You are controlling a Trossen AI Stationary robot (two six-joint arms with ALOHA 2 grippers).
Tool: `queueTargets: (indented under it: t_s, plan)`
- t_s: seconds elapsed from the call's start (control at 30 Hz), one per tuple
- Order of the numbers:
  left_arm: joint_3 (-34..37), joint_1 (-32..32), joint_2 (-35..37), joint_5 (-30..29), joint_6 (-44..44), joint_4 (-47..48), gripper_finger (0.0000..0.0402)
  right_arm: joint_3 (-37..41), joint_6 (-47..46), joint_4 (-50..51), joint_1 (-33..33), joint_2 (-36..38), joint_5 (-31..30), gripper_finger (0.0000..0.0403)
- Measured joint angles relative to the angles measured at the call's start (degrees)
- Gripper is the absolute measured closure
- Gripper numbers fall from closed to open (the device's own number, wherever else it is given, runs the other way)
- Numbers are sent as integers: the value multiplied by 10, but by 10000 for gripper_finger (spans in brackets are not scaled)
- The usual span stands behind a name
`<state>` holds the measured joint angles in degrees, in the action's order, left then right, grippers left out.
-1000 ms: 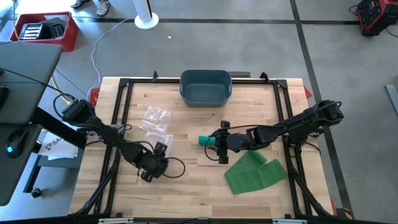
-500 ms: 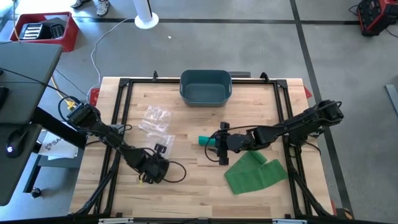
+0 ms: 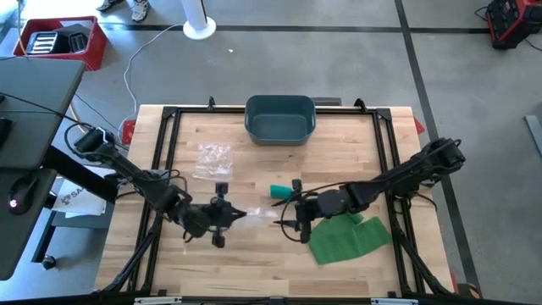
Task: Roll bandage
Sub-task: Open the bottom transparent zip bag
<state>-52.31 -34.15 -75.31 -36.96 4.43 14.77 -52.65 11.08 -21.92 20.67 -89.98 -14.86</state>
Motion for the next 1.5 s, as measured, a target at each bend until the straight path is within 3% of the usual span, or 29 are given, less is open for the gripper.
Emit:
queueTargets:
  t_s: [0.13, 0.37, 0.5, 0.7, 0.87, 1.23, 1.4, 1.5]
  plan:
    - [-1, 5, 9, 0, -39, -47, 401, -8, 6, -81, -5, -31, -1, 187]
    - [0, 9, -4, -28, -51, -65, 401, -85, 1, -24, -8, -89, 2, 215]
    - [0, 8, -4, -31, -49, -71, 401, -119, -34, 43, -8, -103, -32, 271]
    - [0, 3, -4, -54, -33, -66, 401, -121, -34, 80, -9, -102, -78, 389]
    - [0, 9, -14, -43, 0, -69, 388, -122, -47, 127, -9, -97, -89, 399]
    - [0, 43, -110, -39, 27, -127, 251, -122, -105, 269, -7, -65, -87, 402]
    - [0, 36, -112, -90, 6, -150, 246, -122, -111, 290, -7, -60, -85, 402]
    - [0, 36, -108, -90, -19, -163, 253, -122, -111, 291, -7, -60, -76, 402]
